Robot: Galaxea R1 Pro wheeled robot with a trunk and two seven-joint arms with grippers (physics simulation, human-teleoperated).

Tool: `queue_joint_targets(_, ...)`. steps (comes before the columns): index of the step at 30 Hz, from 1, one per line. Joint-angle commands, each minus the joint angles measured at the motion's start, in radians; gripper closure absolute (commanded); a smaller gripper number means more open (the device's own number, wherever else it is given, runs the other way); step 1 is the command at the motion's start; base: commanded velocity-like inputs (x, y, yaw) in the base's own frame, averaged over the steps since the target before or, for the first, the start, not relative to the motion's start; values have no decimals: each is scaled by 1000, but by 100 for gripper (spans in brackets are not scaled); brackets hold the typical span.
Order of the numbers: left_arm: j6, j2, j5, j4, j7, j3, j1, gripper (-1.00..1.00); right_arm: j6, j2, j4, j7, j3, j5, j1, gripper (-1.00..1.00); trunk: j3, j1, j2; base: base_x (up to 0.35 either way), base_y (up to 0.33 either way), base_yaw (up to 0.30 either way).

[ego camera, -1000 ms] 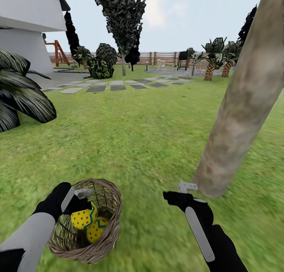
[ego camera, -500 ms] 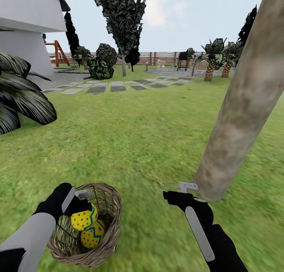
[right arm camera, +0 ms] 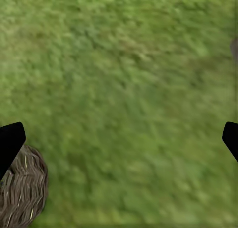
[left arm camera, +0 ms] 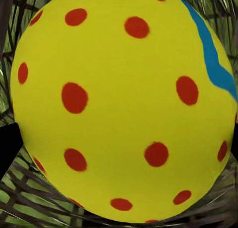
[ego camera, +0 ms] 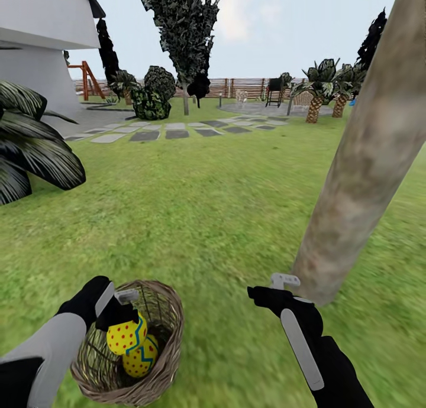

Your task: Take the three Easter eggs out of the wicker basket on the lawn in the garden, then place them on the lawn next to a single tree (choose any tree) so that all three eggs are next to the same tree and none are left in the basket.

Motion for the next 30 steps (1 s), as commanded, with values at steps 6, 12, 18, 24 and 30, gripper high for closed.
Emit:
queue_joint_targets(6, 4, 0, 1, 7, 1, 3, -3, 100, 2, 0, 3, -10, -2, -11, -1, -100, 18, -23, 42, 0, 0, 0)
queue_joint_targets(12, 4, 0, 2, 7, 1, 3, -6, 100, 2, 0, 3, -10, -3, -11, -1, -100, 37, -46, 84, 0, 0, 0)
queue_joint_targets(18, 4, 0, 2, 9, 1, 3, -7, 100, 2, 0, 3, -10, -4, -11, -1, -100, 56, -69, 126, 0, 0, 0)
queue_joint_targets(24, 4, -1, 3, 9, 1, 4, -6, 100, 3, 0, 3, -9, -4, -11, -1, -100, 74, -92, 168, 0, 0, 0)
queue_joint_targets(30, 4, 0, 3, 9, 2, 5, -6, 100, 3, 0, 3, -9, -4, -11, -1, -100, 93, -115, 210, 0, 0, 0)
